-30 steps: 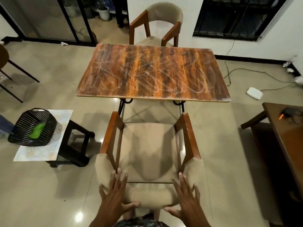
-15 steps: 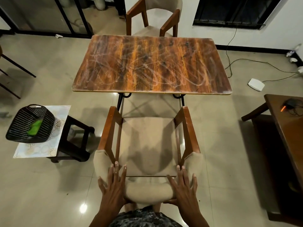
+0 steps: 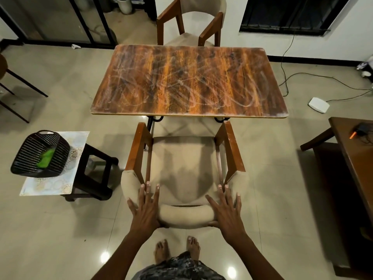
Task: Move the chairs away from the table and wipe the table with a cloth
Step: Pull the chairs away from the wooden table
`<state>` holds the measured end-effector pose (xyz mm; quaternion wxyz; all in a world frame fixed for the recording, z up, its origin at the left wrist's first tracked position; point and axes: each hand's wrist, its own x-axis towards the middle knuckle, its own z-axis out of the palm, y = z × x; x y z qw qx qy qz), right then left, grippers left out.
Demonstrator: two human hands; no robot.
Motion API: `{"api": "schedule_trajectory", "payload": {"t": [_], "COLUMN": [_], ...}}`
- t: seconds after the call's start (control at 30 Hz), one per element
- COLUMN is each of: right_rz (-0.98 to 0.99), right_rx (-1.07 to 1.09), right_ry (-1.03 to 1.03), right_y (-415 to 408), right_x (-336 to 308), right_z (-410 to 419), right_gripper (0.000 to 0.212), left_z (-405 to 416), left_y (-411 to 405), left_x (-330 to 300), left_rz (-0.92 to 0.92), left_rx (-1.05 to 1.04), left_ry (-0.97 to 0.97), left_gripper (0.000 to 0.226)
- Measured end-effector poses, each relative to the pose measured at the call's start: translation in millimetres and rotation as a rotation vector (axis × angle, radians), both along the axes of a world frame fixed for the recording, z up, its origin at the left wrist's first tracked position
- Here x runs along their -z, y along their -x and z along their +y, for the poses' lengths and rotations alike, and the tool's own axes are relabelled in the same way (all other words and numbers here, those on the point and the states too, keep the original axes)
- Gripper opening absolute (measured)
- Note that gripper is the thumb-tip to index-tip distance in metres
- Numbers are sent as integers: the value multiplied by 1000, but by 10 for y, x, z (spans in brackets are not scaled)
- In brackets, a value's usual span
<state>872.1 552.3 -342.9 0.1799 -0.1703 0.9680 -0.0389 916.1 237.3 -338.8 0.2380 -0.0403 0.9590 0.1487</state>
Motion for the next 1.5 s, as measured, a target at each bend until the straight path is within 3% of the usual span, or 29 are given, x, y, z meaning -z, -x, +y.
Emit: {"api": "schedule_trajectory", "payload": {"t": [0.4, 0.6, 0.9, 1.2, 1.5], "right_rz": [-80, -77, -84, -80, -103], "right_rx": [-41, -40, -36, 47, 89], "right_ry": [-57, -60, -83, -120, -24], "right_y": [257, 358, 347, 313, 74], "right_x": [-106, -130, -258, -385, -566], "right_z": [-48, -98, -173, -440, -490], "right_gripper": [103, 104, 94, 93, 92], "left_z": [40, 33, 8, -145, 64], "left_y": [294, 331, 446, 542, 201], "left_x": [-169, -211, -190, -198, -356], "left_rz": [-105, -72, -33, 8, 89], "left_rx": [34, -10, 4, -7, -89], "left_ry": [104, 178, 278, 306, 197], "left_gripper": [142, 157, 146, 145, 121]}}
